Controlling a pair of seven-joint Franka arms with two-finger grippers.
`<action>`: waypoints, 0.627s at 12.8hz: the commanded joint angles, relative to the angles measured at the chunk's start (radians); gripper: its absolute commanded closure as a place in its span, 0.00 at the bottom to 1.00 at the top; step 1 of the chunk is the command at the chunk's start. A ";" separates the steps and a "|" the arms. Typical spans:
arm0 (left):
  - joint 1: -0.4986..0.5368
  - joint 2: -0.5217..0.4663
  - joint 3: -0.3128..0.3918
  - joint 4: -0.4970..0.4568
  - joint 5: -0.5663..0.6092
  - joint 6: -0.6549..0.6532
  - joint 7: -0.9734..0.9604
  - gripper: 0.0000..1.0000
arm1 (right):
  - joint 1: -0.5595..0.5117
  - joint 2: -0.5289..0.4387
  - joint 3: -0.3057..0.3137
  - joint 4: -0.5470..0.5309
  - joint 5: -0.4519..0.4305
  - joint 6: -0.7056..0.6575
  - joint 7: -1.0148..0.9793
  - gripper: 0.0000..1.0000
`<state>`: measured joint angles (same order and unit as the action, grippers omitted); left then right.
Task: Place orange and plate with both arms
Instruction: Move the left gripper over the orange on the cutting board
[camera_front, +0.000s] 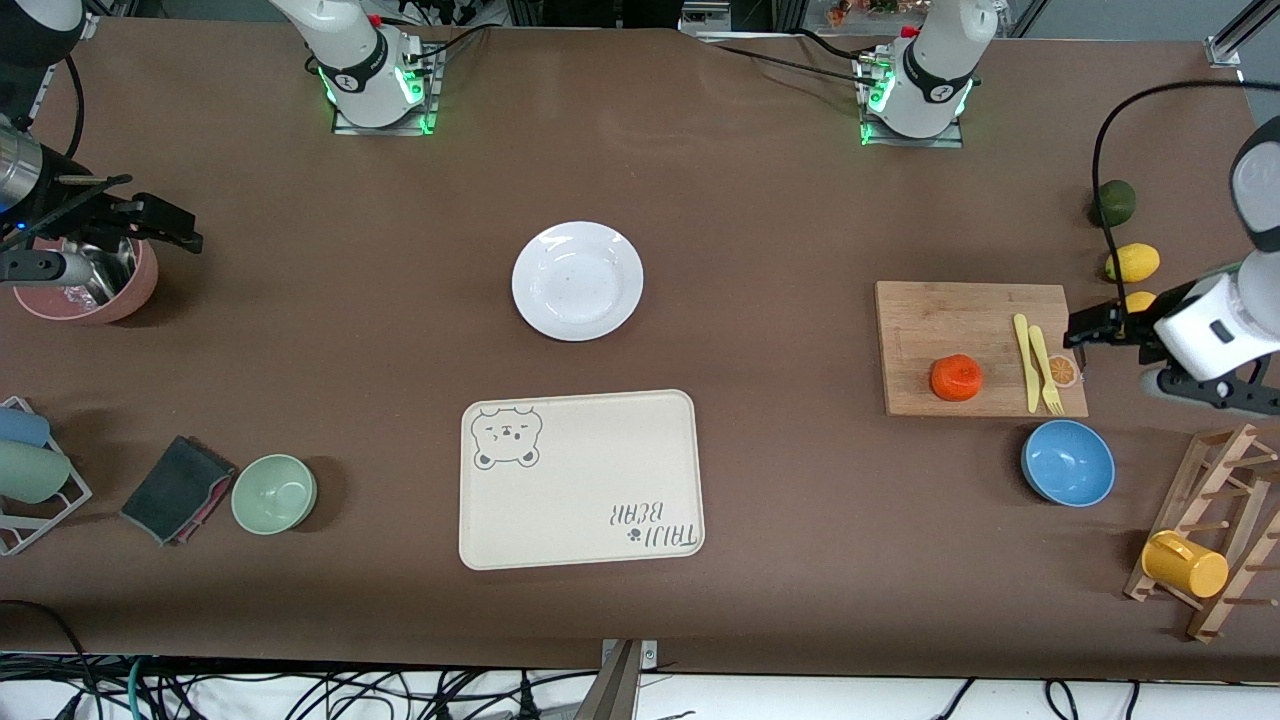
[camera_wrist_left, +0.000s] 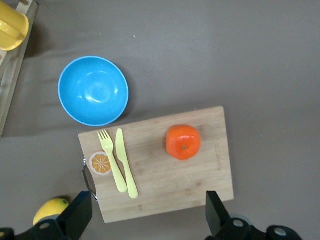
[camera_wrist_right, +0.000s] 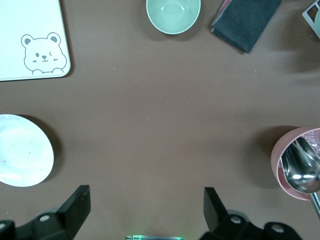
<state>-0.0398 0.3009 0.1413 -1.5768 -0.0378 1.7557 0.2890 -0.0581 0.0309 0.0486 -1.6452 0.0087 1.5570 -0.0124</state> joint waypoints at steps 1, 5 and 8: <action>0.000 0.040 0.000 0.020 0.033 0.031 -0.020 0.00 | -0.003 0.006 0.000 0.021 0.014 -0.008 -0.008 0.00; -0.022 0.022 -0.011 -0.141 0.036 0.161 -0.076 0.00 | -0.003 0.006 0.000 0.019 0.014 -0.008 -0.008 0.00; -0.038 -0.035 -0.041 -0.357 0.079 0.367 -0.163 0.00 | -0.003 0.006 0.000 0.019 0.014 -0.008 -0.008 0.00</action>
<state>-0.0617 0.3492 0.1182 -1.7686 -0.0205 2.0078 0.1953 -0.0581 0.0309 0.0486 -1.6452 0.0087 1.5572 -0.0124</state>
